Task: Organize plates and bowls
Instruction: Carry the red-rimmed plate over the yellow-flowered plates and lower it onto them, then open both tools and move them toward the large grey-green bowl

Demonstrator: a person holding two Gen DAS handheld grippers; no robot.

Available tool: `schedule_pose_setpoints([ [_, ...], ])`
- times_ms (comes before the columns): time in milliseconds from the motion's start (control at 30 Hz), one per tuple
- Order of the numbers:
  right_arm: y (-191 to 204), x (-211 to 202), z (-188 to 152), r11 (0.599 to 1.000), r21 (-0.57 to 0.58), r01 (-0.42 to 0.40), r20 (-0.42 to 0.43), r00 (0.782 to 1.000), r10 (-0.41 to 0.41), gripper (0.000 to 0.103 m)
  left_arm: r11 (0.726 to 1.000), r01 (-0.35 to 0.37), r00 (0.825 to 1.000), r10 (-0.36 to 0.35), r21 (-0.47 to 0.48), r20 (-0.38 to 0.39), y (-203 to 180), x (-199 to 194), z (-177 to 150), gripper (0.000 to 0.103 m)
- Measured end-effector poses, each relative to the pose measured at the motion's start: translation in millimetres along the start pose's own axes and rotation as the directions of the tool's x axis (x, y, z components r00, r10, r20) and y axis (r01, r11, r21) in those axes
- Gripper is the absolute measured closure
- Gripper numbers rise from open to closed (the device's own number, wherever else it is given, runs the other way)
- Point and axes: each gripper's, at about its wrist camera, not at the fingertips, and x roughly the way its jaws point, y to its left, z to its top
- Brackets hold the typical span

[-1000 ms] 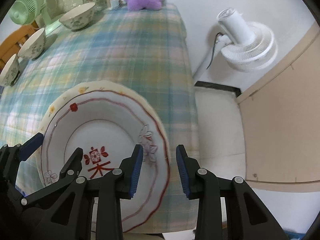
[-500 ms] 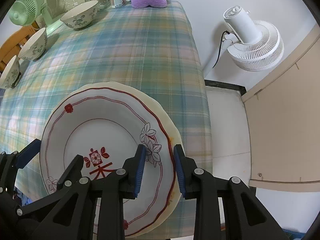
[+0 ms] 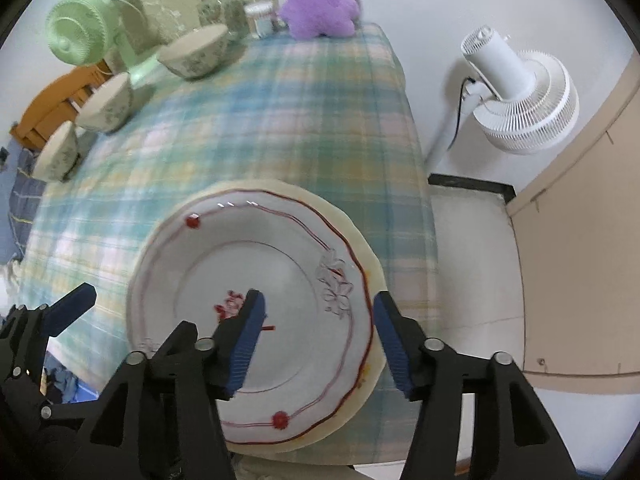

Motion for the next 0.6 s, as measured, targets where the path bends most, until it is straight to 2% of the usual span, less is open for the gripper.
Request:
schedule_pose_setpoints([
  [167,16,-18,5,1.000,-0.016,-0.002,0.043,0.999,0.002,0.037,0.999,0.003,1.000,-0.002,-0.037,0.026,16,-12,4,0.009],
  [300,35,-27,8,0.999,-0.026,0.034,0.067,0.997,-0.032,0.037,0.998,0.024,0.999,-0.022,-0.050,0.041,36,-17,6,0.009],
  [600,89,-34,15,0.999,0.031,0.039,0.111,0.993,-0.042,0.037,0.999,0.051,0.995,-0.049,-0.017,0.082,101,-23,17,0.010],
])
